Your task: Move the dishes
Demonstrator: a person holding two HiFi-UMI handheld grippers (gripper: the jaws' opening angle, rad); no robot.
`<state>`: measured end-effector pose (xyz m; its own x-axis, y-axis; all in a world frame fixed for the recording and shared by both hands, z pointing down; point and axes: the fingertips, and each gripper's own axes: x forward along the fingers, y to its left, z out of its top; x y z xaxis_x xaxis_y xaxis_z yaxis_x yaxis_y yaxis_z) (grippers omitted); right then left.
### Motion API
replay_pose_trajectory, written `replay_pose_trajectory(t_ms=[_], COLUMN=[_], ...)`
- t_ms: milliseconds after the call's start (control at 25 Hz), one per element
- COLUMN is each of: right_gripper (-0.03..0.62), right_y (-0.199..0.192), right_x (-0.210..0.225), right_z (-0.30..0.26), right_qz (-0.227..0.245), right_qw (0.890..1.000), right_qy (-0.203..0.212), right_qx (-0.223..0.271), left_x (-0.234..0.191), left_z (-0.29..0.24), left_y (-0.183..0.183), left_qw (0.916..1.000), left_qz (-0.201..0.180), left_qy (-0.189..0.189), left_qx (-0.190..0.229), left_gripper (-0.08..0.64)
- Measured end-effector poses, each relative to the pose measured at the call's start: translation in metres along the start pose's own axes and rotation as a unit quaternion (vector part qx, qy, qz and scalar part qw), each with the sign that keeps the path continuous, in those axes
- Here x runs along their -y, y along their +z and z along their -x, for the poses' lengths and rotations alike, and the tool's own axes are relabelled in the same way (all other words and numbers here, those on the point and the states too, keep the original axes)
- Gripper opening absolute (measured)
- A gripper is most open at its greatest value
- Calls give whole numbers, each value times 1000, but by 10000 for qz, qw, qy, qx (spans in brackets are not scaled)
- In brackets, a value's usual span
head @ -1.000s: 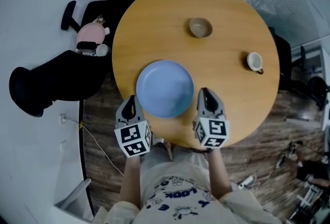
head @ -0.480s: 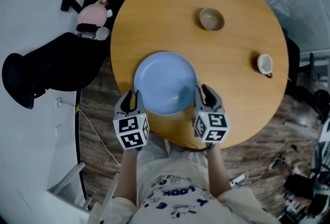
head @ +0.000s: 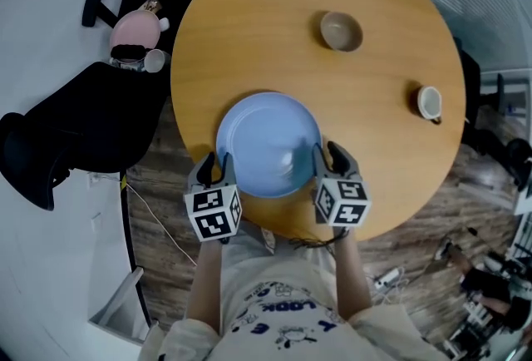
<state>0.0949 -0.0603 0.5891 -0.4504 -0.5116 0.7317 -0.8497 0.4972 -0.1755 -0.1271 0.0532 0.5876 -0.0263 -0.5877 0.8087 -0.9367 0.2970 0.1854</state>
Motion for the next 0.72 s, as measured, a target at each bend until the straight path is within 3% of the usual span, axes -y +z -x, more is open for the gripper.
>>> replay_pose_trajectory(t_ms=[200, 480, 720], right_gripper=[110, 110, 67], right_y=[-6, -21, -25], right_x=[6, -1, -5], right_z=[-11, -22, -24], right_qz=[-92, -43, -387], right_qw=[9996, 9979, 9972], right_qy=[-161, -46, 104], right_qx=[-224, -640, -638], left_x=[-6, -12, -6], left_z=[-15, -28, -31], left_y=[-1, -6, -8], left_qw=[9997, 9984, 9970], left_qz=[-29, -13, -82], left_qy=[-102, -176, -460], left_qx=[-235, -539, -618], left_gripper=[117, 115, 58])
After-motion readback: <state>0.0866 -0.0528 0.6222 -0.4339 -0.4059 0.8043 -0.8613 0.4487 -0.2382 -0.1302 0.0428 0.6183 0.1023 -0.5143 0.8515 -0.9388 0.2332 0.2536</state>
